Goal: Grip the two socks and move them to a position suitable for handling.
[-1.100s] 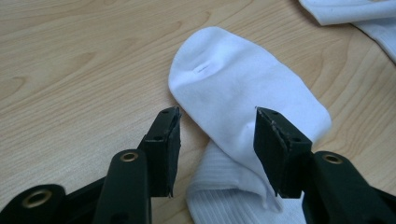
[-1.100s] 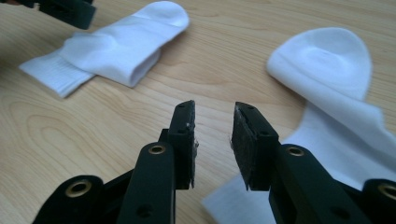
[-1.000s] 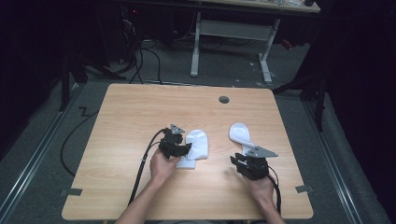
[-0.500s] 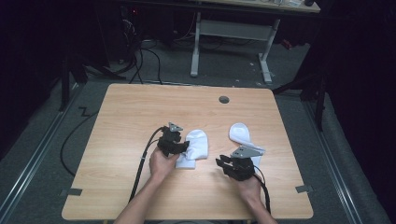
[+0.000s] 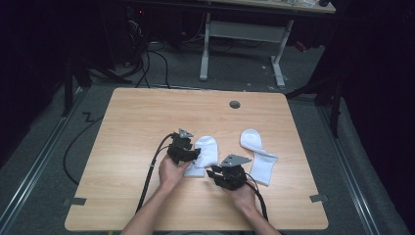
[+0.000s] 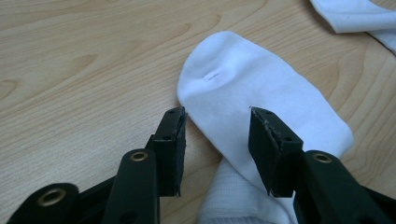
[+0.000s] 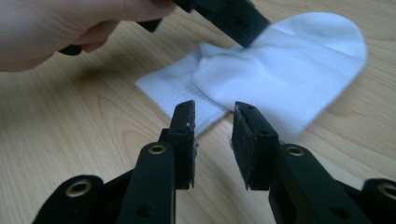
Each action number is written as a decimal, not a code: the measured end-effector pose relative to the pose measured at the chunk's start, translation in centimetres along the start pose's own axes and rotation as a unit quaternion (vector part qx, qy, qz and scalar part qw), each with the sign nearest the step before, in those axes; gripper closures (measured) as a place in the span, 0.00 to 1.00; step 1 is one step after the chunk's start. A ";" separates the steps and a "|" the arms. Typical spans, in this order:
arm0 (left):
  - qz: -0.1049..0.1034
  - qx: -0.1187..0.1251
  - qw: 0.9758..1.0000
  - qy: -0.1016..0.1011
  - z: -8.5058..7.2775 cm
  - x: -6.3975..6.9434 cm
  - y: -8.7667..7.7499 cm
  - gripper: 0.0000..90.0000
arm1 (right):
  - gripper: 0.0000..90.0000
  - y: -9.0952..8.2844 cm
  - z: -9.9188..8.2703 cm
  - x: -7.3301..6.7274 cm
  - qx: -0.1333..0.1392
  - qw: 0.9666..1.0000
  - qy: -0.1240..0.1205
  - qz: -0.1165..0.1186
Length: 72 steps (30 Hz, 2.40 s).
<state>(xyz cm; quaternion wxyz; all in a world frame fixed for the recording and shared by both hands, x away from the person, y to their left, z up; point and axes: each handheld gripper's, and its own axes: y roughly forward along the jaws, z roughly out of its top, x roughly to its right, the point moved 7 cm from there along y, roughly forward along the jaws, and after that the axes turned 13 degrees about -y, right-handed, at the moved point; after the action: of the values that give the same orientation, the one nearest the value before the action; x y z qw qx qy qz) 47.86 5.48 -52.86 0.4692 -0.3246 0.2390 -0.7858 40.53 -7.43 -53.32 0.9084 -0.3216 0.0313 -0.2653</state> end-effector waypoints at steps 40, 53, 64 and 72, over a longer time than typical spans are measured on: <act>0.003 0.003 0.999 0.054 1.5 0.7 -0.9 1.00 | 0.96 2.0 0.1 -1.0 -0.031 0.999 -0.041 -0.006; 0.010 0.033 0.998 0.049 2.4 0.1 -2.0 1.00 | 0.96 -1.2 -0.3 -0.1 -0.010 0.999 -0.041 -0.023; 0.022 0.032 0.998 0.051 2.1 -0.3 -1.8 1.00 | 0.96 -3.8 -1.7 0.3 -0.007 0.999 -0.039 -0.034; 0.025 0.008 0.998 0.056 0.8 -0.4 -1.0 1.00 | 0.96 -4.2 -4.2 0.4 -0.021 0.999 -0.021 -0.025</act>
<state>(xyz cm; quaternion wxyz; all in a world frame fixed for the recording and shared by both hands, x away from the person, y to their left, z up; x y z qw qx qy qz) 48.03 6.21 -51.77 0.4770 -0.2700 0.2672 -0.7926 37.97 -12.71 -54.09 0.8950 -0.3468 0.0097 -0.2805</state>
